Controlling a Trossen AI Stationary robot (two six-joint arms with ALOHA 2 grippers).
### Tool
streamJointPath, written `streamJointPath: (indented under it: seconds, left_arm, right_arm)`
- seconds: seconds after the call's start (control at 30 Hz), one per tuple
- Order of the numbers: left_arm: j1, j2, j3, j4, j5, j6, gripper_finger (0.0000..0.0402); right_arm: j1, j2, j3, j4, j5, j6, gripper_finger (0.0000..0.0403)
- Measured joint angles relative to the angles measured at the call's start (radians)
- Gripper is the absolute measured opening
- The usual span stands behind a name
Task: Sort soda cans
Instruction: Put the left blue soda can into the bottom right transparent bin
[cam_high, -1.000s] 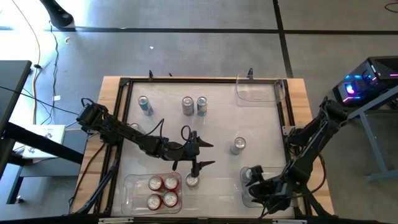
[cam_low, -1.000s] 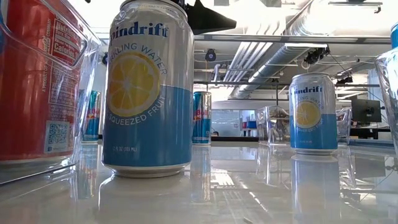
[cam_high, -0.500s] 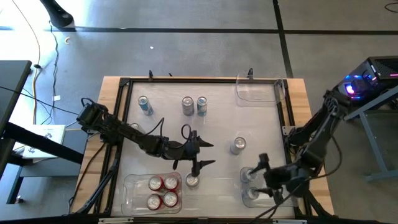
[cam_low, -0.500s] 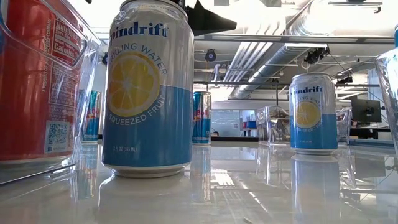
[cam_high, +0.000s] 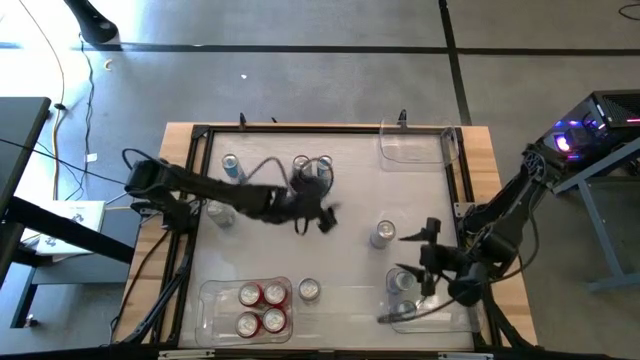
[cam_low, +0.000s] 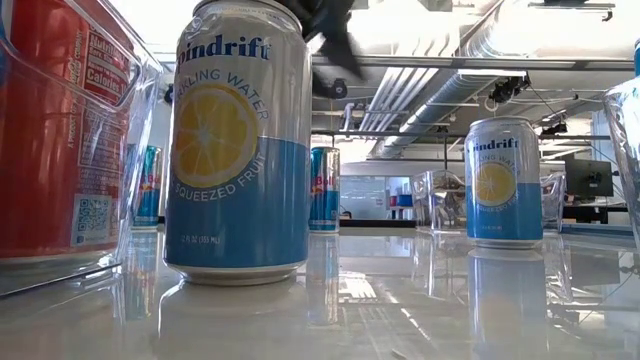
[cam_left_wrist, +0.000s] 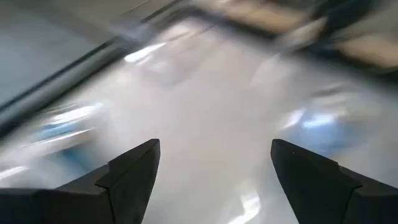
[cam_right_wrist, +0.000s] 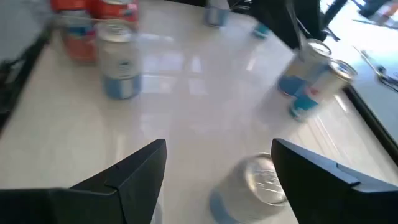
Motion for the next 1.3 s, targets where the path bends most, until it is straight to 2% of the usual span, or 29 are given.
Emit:
streamJointPath:
  seconds: [0.17, 0.3, 0.4, 0.6, 0.7, 0.97, 1.17, 1.3]
  left_arm:
    - [0.068, -0.066, 0.127, -0.623, -0.171, -0.170, 0.0289]
    - [0.143, -0.204, 0.097, -0.856, -0.124, -0.256, 0.0280]
    - [0.213, -0.336, 0.035, -0.937, -0.061, -0.315, 0.0274]
    - [0.359, -0.553, -0.116, -0.949, 0.121, -0.368, 0.0271]
    - [0.402, -0.603, -0.186, -0.939, 0.147, -0.317, 0.0271]
    - [0.509, -0.621, -0.293, -0.889, 0.178, -0.245, 0.0278]
    - [0.588, -0.616, -0.366, -0.769, 0.228, -0.190, 0.0280]
    - [0.628, -0.617, -0.415, -0.698, 0.224, -0.177, 0.0280]
  right_arm:
    - [-0.031, 0.000, 0.000, 0.019, 0.020, 0.009, 0.0286]
    - [-0.034, 0.000, 0.000, 0.051, 0.024, -0.022, 0.0286]
    - [-0.034, 0.000, 0.000, 0.054, 0.025, -0.023, 0.0286]
    - [-0.034, 0.000, 0.000, 0.055, 0.024, -0.042, 0.0286]
    - [-0.034, 0.000, 0.000, 0.055, 0.025, -0.052, 0.0286]
    - [-0.034, 0.000, 0.000, 0.055, 0.025, -0.062, 0.0286]
    - [-0.034, 0.000, 0.000, 0.055, 0.019, -0.060, 0.0286]
    - [-0.034, 0.000, 0.000, 0.055, 0.018, -0.060, 0.0286]
